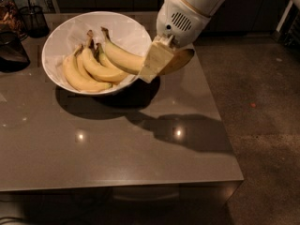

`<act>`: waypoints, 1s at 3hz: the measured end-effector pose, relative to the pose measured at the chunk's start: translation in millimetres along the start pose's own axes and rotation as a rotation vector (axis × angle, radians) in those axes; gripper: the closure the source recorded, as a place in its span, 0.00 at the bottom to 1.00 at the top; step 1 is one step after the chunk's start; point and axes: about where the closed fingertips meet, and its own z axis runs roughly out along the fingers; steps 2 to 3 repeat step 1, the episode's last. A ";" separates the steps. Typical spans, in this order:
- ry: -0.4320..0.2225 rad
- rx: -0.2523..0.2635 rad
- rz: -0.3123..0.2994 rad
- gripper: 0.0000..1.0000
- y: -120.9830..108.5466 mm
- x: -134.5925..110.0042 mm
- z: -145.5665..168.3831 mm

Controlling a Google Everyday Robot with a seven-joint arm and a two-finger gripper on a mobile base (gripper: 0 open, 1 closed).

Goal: Pick banana from white bowl

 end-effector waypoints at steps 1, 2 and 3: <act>-0.005 0.001 0.022 1.00 15.0 10.2 -4.1; -0.005 0.001 0.022 1.00 15.0 10.2 -4.1; -0.005 0.001 0.022 1.00 15.0 10.2 -4.1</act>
Offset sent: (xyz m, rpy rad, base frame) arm 0.0000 0.0000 0.0000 0.0000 0.0000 0.0000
